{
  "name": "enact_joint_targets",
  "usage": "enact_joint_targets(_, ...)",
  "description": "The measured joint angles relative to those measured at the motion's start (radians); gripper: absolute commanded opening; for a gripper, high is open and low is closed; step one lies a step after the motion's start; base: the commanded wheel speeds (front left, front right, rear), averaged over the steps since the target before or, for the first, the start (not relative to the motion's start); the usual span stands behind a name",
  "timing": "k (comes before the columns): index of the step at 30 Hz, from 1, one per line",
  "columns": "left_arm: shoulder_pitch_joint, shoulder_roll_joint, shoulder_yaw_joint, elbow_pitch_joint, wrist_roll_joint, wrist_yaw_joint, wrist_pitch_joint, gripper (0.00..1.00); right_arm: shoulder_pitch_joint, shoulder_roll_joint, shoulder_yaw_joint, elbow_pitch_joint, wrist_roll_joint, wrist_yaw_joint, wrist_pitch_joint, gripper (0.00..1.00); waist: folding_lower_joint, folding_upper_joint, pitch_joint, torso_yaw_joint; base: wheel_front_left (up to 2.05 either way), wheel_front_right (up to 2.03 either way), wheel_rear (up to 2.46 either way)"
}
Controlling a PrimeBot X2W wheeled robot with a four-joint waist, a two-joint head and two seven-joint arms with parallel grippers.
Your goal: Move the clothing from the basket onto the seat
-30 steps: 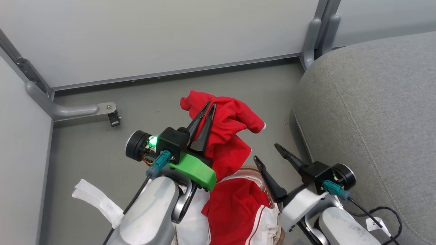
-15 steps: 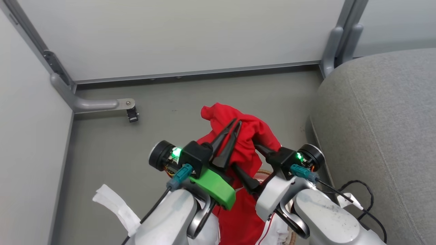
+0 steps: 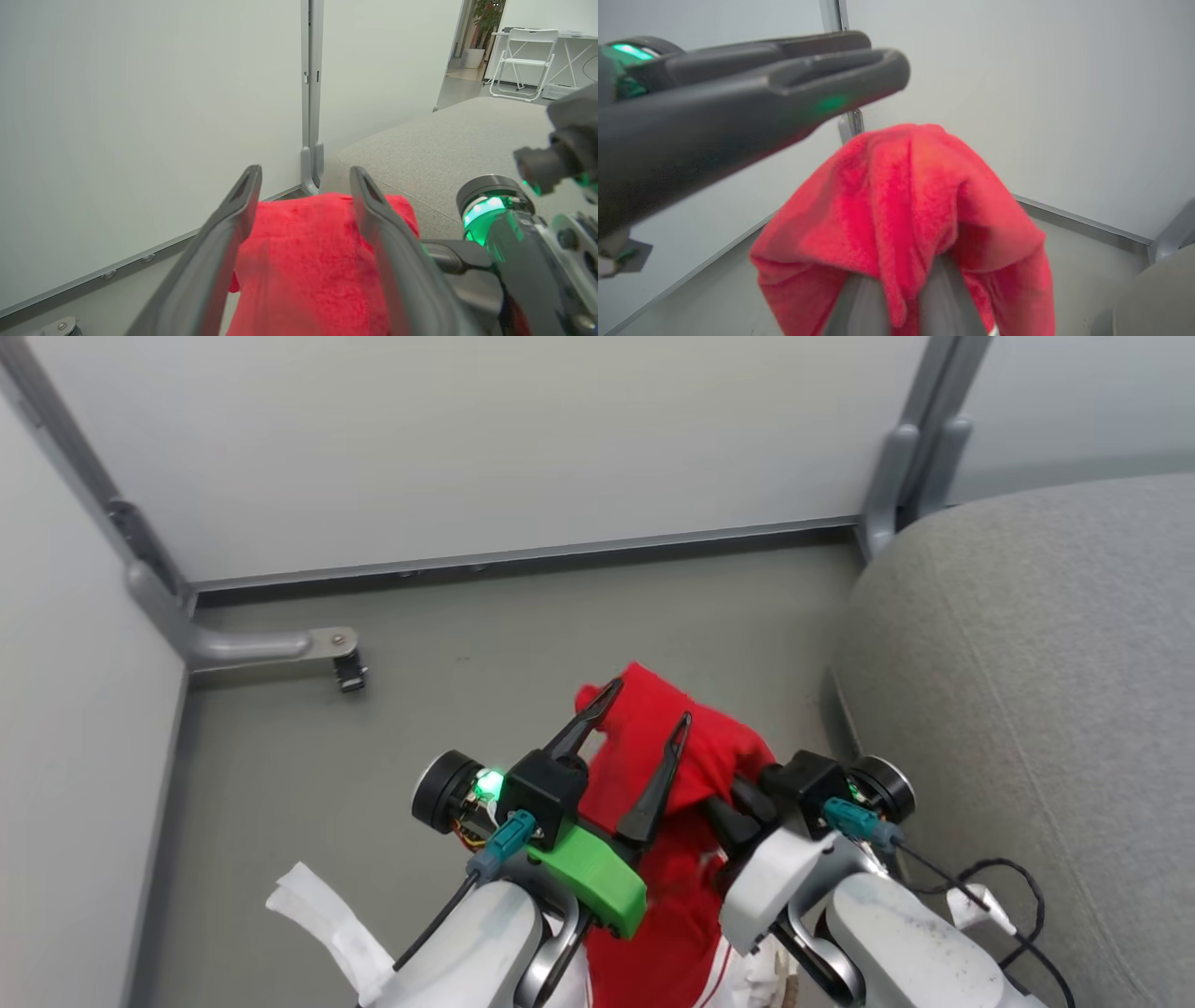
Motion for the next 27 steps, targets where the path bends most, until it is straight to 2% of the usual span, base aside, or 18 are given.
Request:
enact_joint_targets(9, 0.012, -0.001, 0.036, 0.003, 0.04, -0.018, 0.0, 1.0, 0.045, -0.035, -0.044, -0.035, 0.003, 0.0, 0.0, 0.0, 0.0, 0.0, 0.013, -0.167, 0.0, 0.0, 0.0)
enact_joint_targets(19, 0.012, -0.002, 0.025, 0.023, 0.051, -0.032, 0.0, 1.0, 0.067, -0.099, -0.1, -0.069, -0.015, 0.0, 0.0, 0.0, 0.0, 0.0, 0.047, -0.37, 0.0, 0.0, 0.0)
enact_joint_targets(23, 0.008, -0.003, 0.02, 0.033, 0.059, -0.036, 0.0, 1.0, 0.041, -0.135, -0.132, -0.069, -0.03, 0.0, 0.0, 0.0, 0.0, 0.0, 0.078, -0.424, 0.0, 0.0, 0.0)
enact_joint_targets(27, -0.007, -0.003, 0.016, 0.042, 0.073, -0.041, 0.0, 1.0, -0.026, -0.163, -0.196, -0.071, -0.045, 0.0, 0.0, 0.0, 0.0, 0.0001, 0.123, -0.448, 0.0, 0.0, 0.0)
